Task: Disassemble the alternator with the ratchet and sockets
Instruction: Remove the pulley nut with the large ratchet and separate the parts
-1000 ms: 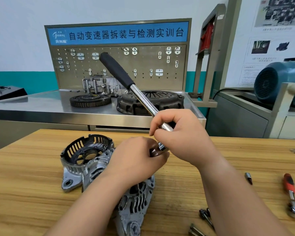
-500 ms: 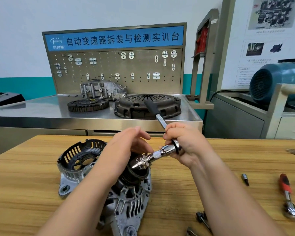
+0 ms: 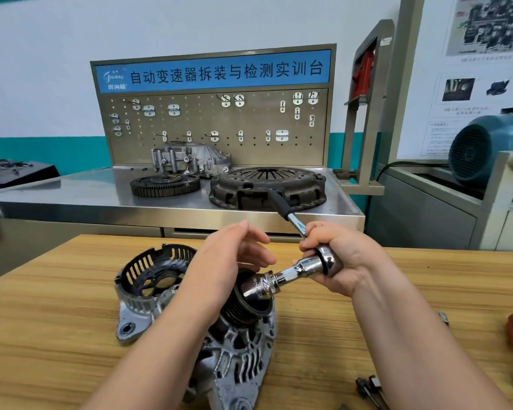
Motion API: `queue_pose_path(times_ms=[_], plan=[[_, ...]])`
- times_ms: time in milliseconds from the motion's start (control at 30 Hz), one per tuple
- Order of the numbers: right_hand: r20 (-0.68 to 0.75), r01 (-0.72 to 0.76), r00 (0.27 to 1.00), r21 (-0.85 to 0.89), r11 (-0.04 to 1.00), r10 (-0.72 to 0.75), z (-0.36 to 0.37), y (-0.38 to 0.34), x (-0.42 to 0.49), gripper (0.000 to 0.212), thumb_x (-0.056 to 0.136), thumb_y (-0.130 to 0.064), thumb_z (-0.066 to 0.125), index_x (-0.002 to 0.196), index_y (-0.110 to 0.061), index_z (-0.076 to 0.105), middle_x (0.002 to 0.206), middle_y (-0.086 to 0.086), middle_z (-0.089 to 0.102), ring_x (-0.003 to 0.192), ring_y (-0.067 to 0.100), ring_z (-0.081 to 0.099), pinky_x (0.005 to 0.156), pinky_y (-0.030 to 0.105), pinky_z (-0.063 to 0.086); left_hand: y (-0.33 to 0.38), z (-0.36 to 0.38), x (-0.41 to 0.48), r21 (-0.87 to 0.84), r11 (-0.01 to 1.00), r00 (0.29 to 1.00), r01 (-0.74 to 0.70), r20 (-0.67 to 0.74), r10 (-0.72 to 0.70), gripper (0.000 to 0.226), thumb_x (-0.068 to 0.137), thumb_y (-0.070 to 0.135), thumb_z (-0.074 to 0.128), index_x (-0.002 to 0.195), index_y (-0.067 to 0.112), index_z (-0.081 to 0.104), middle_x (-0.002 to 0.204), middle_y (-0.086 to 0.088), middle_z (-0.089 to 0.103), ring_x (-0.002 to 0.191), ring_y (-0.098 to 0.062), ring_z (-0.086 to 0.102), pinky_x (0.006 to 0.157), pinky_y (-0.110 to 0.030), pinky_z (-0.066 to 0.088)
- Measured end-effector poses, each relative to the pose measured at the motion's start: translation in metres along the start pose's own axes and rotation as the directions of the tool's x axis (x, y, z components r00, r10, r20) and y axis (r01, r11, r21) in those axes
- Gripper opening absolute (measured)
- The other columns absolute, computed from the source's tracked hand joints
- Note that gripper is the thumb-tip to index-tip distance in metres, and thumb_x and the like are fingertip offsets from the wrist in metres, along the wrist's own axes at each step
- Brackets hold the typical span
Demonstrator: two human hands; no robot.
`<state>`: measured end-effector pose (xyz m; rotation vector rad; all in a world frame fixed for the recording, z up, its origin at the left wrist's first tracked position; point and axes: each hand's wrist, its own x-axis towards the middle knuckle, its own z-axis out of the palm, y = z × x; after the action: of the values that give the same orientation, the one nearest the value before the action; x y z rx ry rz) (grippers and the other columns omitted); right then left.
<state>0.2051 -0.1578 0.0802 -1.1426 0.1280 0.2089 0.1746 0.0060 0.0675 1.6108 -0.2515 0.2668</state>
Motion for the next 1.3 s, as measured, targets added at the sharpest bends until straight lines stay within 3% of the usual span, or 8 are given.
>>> queue_pose_path(times_ms=[133,367,533,633,700,833,1033,1300], plan=[[-0.015,-0.067,0.997,0.19,0.979,0.071,-0.01,-0.011,-0.005,0.025,0.07,0.014,0.052,0.072,-0.01,0.057,0.065,0.009,0.053,0.062,0.016,0.051,0.05,0.033,0.056,0.001,0.0,0.0,0.027,0.999,0.999,0.022,-0.033,-0.021,0.045,0.1,0.025,0.03,0.075,0.014,0.067,0.07,-0.007,0.072,0.066,-0.016,0.065,0.066,-0.03,0.046],[-0.047,-0.031,0.998,0.233,0.972,0.043,-0.014,-0.017,-0.011,0.034,0.055,0.01,0.053,0.081,-0.01,0.059,0.069,0.009,0.056,0.063,0.017,0.055,0.043,0.033,0.054,0.008,0.001,-0.002,-0.013,0.997,0.996,0.07,-0.046,-0.071,0.039,0.096,0.012,0.035,0.073,0.009,0.067,0.061,0.001,0.067,0.057,-0.008,0.061,0.053,-0.014,0.048],[-0.087,0.02,0.996,0.16,0.987,-0.006,-0.01,-0.019,-0.016,0.026,0.067,0.013,0.052,0.077,-0.01,0.059,0.068,0.009,0.054,0.06,0.018,0.055,0.041,0.031,0.052,0.005,-0.003,-0.008,0.346,0.938,1.0,0.016,-0.018,-0.011,0.027,0.092,0.021,0.05,0.074,0.029,0.068,0.059,0.016,0.059,0.062,-0.009,0.054,0.062,-0.025,0.042],[-0.134,0.068,0.99,0.132,0.989,-0.05,-0.013,-0.025,-0.021,0.025,0.078,0.012,0.05,0.075,-0.011,0.059,0.066,0.008,0.053,0.06,0.016,0.053,0.041,0.03,0.052,0.009,-0.007,-0.01,0.458,0.889,0.999,-0.012,0.046,-0.01,0.021,0.091,0.021,0.051,0.078,0.03,0.065,0.068,0.014,0.066,0.07,-0.018,0.062,0.068,-0.035,0.051],[-0.158,0.102,0.984,0.149,0.984,-0.078,-0.018,-0.031,-0.026,0.025,0.079,0.011,0.05,0.076,-0.011,0.058,0.066,0.007,0.053,0.056,0.016,0.055,0.041,0.029,0.051,0.013,-0.014,-0.01,0.552,0.833,0.997,-0.04,0.083,-0.007,0.016,0.09,0.024,0.054,0.08,0.031,0.065,0.08,0.012,0.069,0.079,-0.014,0.065,0.077,-0.035,0.052],[-0.186,0.159,0.975,0.182,0.97,-0.124,-0.034,-0.041,-0.041,0.024,0.077,0.011,0.049,0.071,-0.011,0.055,0.061,0.006,0.052,0.043,0.015,0.055,0.041,0.028,0.051,0.017,-0.024,-0.013,0.784,0.594,0.974,-0.183,0.226,0.002,0.009,0.081,0.043,0.063,0.081,0.034,0.061,0.085,0.018,0.064,0.078,0.004,0.058,0.07,-0.023,0.052],[-0.204,0.162,0.974,0.33,0.93,-0.097,-0.078,-0.04,-0.068,0.026,0.058,0.008,0.05,0.073,-0.014,0.055,0.058,0.006,0.057,0.064,0.015,0.054,0.05,0.032,0.058,0.014,-0.005,-0.022,0.876,0.297,0.925,-0.379,0.372,0.082,0.028,0.077,0.059,0.061,0.075,0.034,0.05,0.083,0.018,0.052,0.082,-0.002,0.05,0.073,-0.026,0.048],[-0.305,0.186,0.944,0.178,0.966,-0.125,-0.15,-0.021,-0.106,0.022,0.06,0.005,0.046,0.066,-0.015,0.052,0.07,0.009,0.052,0.064,0.016,0.053,0.04,0.023,0.049,0.002,0.008,-0.025,0.904,0.204,0.923,-0.375,0.344,0.172,0.023,0.089,0.043,0.056,0.071,0.032,0.046,0.082,0.014,0.052,0.08,-0.009,0.05,0.072,-0.027,0.043]])
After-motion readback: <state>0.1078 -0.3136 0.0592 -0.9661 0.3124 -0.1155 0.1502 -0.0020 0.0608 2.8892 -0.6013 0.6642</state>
